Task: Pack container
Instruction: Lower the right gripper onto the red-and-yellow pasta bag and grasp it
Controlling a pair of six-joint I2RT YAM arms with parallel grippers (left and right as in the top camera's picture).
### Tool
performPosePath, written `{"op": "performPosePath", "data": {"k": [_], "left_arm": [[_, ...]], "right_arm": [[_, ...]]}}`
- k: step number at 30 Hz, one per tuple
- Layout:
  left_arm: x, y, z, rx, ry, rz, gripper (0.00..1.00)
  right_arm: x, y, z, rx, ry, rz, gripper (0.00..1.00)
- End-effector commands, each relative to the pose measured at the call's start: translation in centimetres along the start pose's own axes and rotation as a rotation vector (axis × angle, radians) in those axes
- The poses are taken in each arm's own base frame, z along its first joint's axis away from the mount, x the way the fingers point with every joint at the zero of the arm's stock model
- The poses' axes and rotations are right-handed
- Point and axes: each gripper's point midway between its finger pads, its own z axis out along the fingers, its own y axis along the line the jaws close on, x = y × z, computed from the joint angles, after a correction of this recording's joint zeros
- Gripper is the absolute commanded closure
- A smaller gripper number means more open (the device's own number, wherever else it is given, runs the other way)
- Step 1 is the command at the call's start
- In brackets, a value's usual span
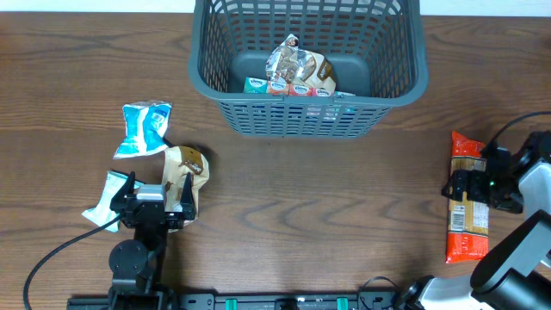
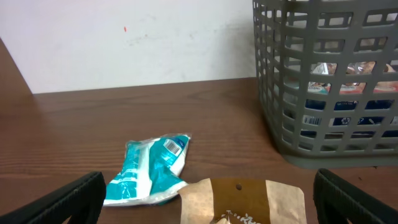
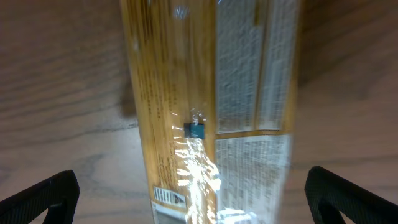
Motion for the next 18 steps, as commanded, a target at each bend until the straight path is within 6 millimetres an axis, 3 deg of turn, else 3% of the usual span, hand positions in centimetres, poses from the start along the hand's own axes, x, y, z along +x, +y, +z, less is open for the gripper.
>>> {"op": "performPosePath", "data": {"k": [1, 18], "left_arm": [[1.6, 0.1, 0.0, -0.01, 0.05, 0.01, 0.01], [1.6, 0.1, 0.0, -0.01, 0.05, 0.01, 0.01]], "right_arm": [[0.1, 0.1, 0.7, -0.012, -0.007, -0.007, 0.01], [-0.2, -0.2, 4.2, -0.024, 0.018, -0.042, 0.01]]}}
